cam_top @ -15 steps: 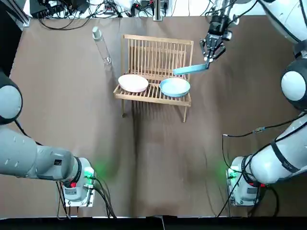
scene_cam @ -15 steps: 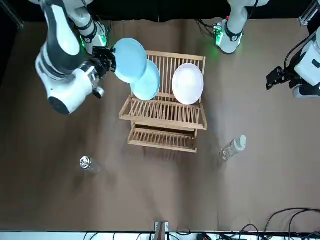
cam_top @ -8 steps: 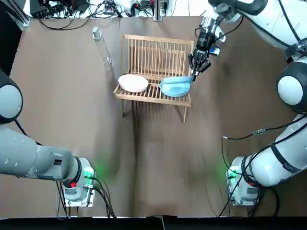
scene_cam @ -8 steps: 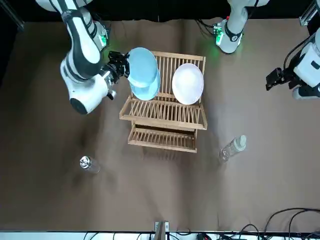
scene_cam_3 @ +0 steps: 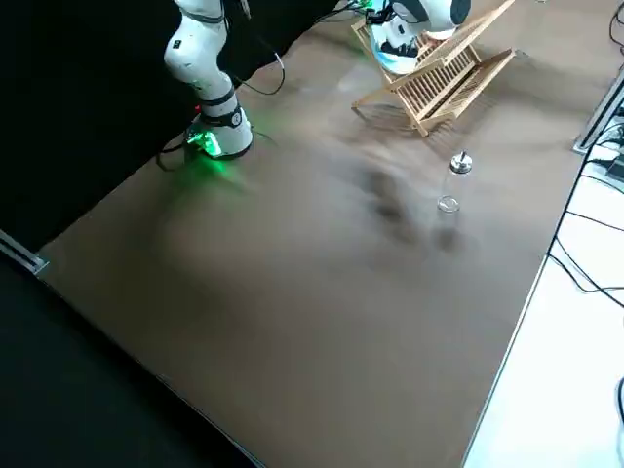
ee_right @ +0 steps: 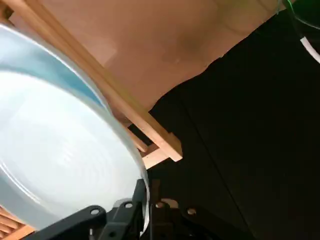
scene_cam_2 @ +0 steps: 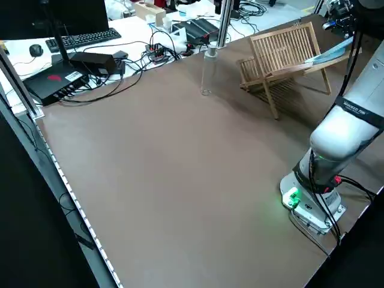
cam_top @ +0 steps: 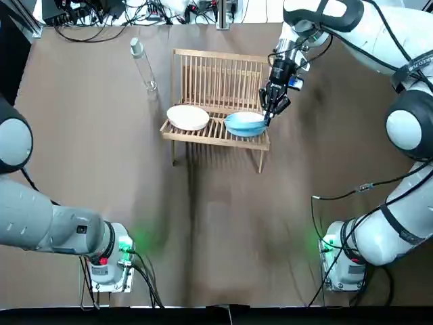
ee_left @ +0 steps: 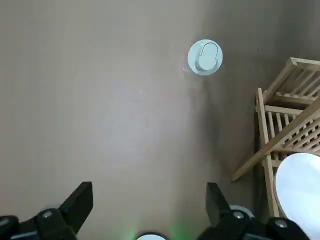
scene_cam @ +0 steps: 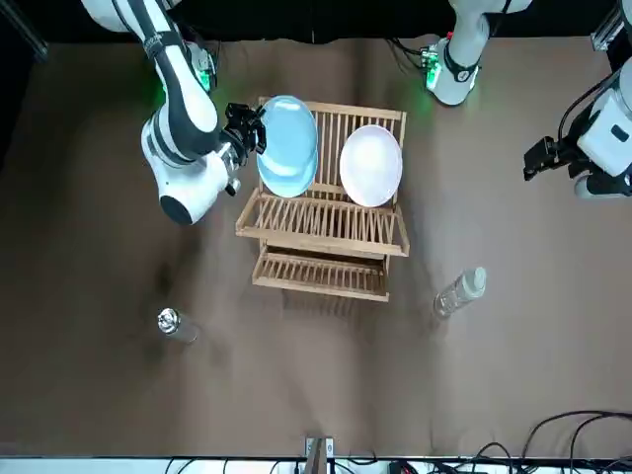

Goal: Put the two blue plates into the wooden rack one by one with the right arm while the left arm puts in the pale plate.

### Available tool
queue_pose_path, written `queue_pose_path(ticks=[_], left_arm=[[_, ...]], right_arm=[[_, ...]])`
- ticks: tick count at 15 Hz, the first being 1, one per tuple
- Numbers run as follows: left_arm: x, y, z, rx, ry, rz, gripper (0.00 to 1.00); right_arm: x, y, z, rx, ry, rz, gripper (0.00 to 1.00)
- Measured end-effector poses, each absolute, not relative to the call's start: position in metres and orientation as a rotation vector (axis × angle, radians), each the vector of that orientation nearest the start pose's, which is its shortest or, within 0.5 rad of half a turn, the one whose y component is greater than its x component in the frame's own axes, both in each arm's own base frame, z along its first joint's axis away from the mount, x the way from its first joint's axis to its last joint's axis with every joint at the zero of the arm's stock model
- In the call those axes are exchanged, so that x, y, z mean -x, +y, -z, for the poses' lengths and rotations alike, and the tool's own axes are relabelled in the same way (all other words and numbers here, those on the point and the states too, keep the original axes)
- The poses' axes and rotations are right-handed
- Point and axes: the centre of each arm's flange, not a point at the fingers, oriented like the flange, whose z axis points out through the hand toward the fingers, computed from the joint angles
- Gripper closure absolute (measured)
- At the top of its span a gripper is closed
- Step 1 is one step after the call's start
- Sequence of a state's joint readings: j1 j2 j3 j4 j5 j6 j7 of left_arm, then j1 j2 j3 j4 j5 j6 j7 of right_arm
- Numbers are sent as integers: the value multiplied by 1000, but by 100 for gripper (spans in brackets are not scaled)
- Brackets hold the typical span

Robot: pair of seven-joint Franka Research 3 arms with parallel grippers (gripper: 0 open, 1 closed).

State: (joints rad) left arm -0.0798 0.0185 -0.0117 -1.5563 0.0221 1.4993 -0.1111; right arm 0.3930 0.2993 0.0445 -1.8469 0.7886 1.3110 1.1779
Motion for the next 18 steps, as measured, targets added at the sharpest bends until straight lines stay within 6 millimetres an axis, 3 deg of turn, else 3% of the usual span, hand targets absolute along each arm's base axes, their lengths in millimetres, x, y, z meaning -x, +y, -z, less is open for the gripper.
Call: queue_pose_path(ticks=[10,18], left_arm=[[-550,-48,-615,3110,-31,-113,0],[-550,-48,-615,3110,-30,-113,0]], right_arm=[[-453,306,-364,2399,1141,-1697,88],[-455,315,-373,2368,1115,-1692,86]])
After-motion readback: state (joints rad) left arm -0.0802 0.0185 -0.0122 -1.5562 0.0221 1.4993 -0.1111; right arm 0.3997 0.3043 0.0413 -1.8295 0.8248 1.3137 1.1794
